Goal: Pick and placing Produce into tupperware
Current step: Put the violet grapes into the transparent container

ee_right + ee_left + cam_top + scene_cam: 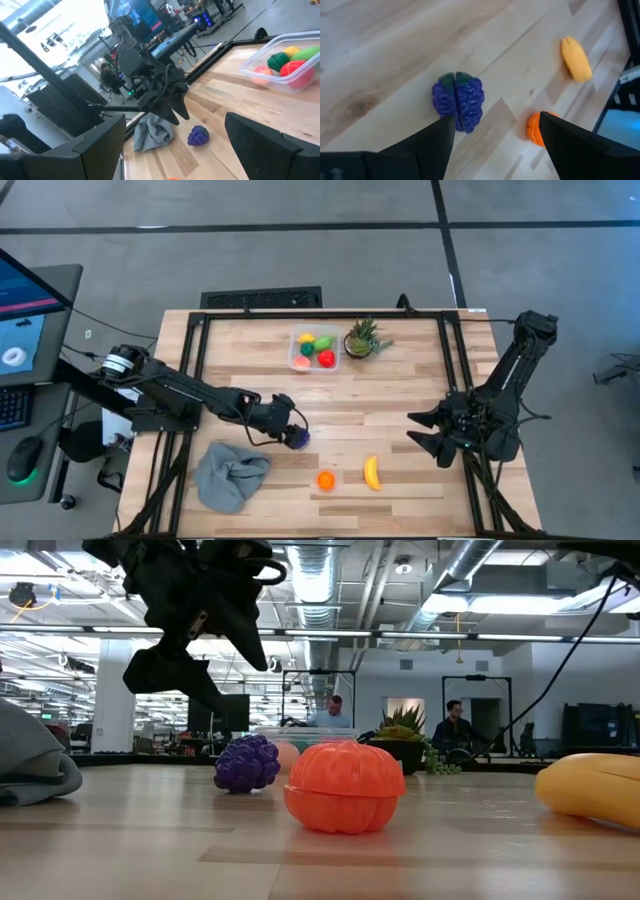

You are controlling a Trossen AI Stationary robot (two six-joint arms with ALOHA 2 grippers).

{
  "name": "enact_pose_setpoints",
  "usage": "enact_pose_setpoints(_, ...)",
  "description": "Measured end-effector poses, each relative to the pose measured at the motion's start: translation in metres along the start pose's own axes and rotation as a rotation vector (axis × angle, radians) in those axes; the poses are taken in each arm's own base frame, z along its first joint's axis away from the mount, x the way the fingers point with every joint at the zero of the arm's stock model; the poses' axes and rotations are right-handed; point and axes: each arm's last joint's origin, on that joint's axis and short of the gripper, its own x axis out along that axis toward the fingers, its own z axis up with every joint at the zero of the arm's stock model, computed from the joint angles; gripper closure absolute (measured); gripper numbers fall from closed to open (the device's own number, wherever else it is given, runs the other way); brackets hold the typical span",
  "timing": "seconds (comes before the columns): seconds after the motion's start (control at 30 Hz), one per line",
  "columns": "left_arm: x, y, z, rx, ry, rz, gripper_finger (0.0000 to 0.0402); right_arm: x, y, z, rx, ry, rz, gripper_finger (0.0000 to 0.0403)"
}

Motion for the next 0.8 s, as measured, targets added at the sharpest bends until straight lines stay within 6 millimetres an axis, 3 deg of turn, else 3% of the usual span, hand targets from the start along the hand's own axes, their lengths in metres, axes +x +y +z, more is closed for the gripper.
enact_pose_setpoints(0.23, 0.0, 0.0, -0.001, 0.084, 0.041, -0.011, 0.0123, 0.005, 0.001, 0.004, -0.002, -0.026, -0.016, 0.004)
enact_pose_setpoints(0.57, -0.005, -0.007, 0.002, -0.083, -0.129, 0.058, 0.0123, -0.001, 0.003, 0.001, -0.079, 0.062, 0.081, 0.004)
enact_pose_setpoints(0.8, -0.017, -0.012, 0.007, -0.087, -0.156, 0.187, 0.0123, -0.012, 0.007, 0.0, -0.099, 0.115, 0.161, 0.004)
